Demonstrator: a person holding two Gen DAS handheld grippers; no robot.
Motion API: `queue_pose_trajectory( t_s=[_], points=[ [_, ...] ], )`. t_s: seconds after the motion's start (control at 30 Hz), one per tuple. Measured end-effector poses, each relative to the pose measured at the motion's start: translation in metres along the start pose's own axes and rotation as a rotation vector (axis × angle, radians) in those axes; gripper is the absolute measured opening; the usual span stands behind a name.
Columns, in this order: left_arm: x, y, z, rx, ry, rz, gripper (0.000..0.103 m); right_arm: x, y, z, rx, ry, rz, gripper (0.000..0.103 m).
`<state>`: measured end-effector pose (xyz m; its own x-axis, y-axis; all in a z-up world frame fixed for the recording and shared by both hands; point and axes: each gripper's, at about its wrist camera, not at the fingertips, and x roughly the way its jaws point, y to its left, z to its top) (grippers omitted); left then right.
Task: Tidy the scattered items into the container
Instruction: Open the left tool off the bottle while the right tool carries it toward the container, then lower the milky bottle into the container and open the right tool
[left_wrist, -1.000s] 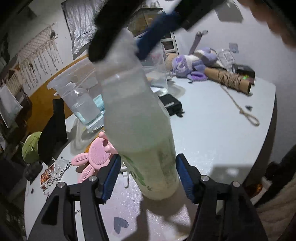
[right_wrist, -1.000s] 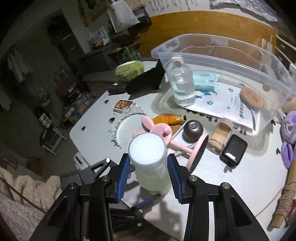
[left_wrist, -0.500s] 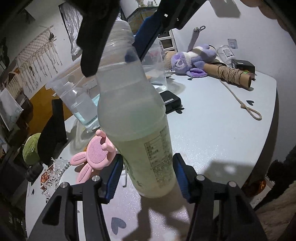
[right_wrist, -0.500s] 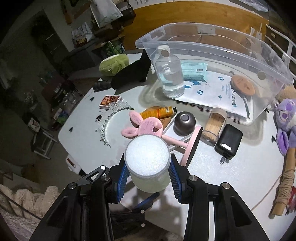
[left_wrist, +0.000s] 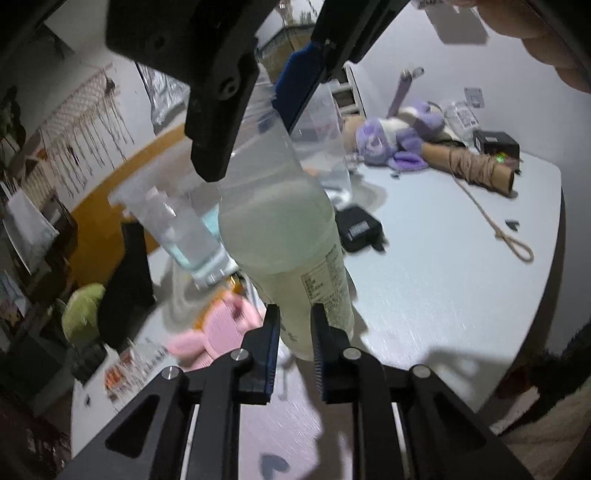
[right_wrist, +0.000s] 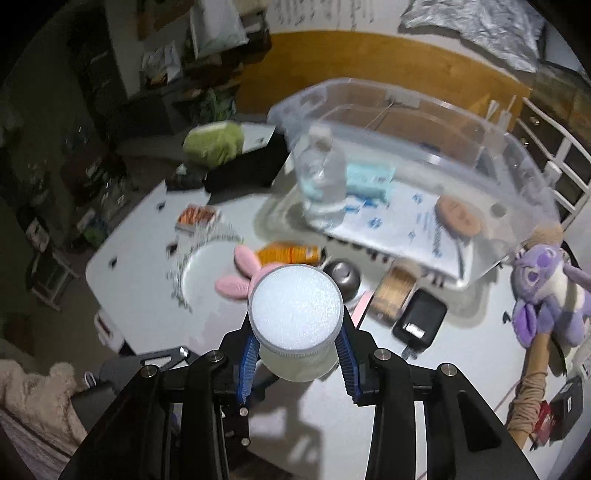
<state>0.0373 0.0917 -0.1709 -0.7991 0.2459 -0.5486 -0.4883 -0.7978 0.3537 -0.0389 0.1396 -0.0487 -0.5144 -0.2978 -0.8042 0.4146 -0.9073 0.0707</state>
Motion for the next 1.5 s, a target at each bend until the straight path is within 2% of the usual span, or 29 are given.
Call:
queue_pose_trajectory(
  t_s=[0.17,0.27,0.33,0.43,0.5,0.7,0.83,1.0,1.13,1.27,1.33,1.5],
  points=[
    [-0.006,0.024,0.031,-0.020,-0.095,0.003,0.018,-0.030,-0.009,0.027,0.048,-0.084,-0.030,0.040],
    [-0.006,0.042,0.051,-0.048,-0.142,-0.012,0.031,-0.048,-0.015,0.049,0.081,-0.134,-0.028,0.040],
    [-0.006,0.053,0.066,-0.062,-0.182,-0.014,0.045,-0.058,-0.018,0.062,0.096,-0.165,-0.023,0.040],
    [-0.006,0.065,0.087,-0.067,-0.242,0.014,0.057,-0.076,-0.018,0.084,0.098,-0.220,-0.016,0.040],
    [-0.006,0.073,0.101,-0.070,-0.281,0.033,0.061,-0.084,-0.017,0.096,0.090,-0.250,-0.014,0.040],
    [0.005,0.100,0.150,-0.104,-0.391,0.062,0.059,-0.104,-0.031,0.136,0.086,-0.349,-0.049,0.040],
    [0.023,0.117,0.179,-0.121,-0.425,0.074,0.058,-0.103,-0.046,0.167,0.076,-0.398,-0.093,0.040],
    [0.057,0.128,0.198,-0.143,-0.390,0.089,0.057,-0.081,-0.077,0.196,0.115,-0.380,-0.098,0.040],
    [0.081,0.133,0.192,-0.163,-0.337,0.079,0.057,-0.051,-0.092,0.203,0.138,-0.353,-0.122,0.040],
    [0.093,0.150,0.170,-0.211,-0.273,0.041,0.058,-0.013,-0.108,0.205,0.159,-0.290,-0.132,0.040],
    [0.095,0.162,0.159,-0.241,-0.243,0.048,0.065,0.008,-0.116,0.202,0.171,-0.245,-0.119,0.040],
    [0.090,0.209,0.124,-0.329,-0.133,0.139,0.068,0.059,-0.121,0.194,0.141,-0.123,-0.116,0.040]
  ],
)
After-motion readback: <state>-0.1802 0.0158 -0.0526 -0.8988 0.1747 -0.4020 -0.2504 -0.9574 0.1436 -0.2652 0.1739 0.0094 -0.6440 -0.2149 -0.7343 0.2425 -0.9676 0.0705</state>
